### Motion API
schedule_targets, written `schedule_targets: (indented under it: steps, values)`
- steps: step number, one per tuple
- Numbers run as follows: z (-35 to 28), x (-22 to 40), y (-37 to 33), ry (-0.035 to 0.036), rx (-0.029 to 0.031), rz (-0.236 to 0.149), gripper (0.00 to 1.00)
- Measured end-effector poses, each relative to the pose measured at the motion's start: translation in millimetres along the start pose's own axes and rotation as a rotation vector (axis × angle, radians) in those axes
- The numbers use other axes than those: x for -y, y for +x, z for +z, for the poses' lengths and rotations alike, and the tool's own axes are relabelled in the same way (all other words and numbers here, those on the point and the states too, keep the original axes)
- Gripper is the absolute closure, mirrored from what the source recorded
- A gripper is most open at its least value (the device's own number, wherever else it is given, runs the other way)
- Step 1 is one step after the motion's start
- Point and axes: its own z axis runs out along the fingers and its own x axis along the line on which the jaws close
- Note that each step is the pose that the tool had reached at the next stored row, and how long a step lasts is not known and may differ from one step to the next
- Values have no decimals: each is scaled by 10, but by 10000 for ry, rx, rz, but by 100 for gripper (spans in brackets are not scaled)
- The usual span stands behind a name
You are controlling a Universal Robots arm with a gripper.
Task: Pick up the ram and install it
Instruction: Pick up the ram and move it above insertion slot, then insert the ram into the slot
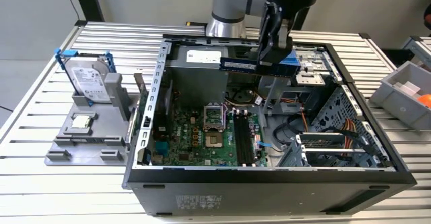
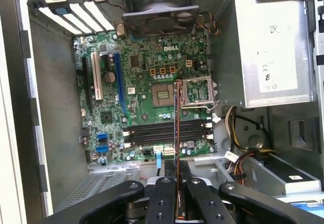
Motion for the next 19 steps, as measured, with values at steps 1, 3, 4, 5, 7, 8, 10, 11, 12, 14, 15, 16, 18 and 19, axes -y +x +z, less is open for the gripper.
schedule_targets:
  steps: [1,3,4,5,7,8,10,11,12,14,15,16,18,19]
  values:
    - [-1,0,-1,-1,0,49,100]
    - [1,0,-1,-8,9,330,100]
    - [2,0,-1,-12,13,515,100]
    - [3,0,-1,-17,17,701,100]
    - [6,0,-1,-26,28,1059,100]
    - [7,0,-1,-30,32,1224,100]
    - [9,0,-1,-36,42,1524,100]
    - [9,0,-1,-40,46,1658,100]
    - [10,0,-1,-43,49,1781,100]
    - [11,0,-2,-47,56,1975,100]
    - [10,0,-3,-49,57,2061,100]
    - [10,0,-4,-51,58,2120,100]
    - [10,0,-4,-52,57,2127,100]
    - [10,0,-4,-53,56,2128,100]
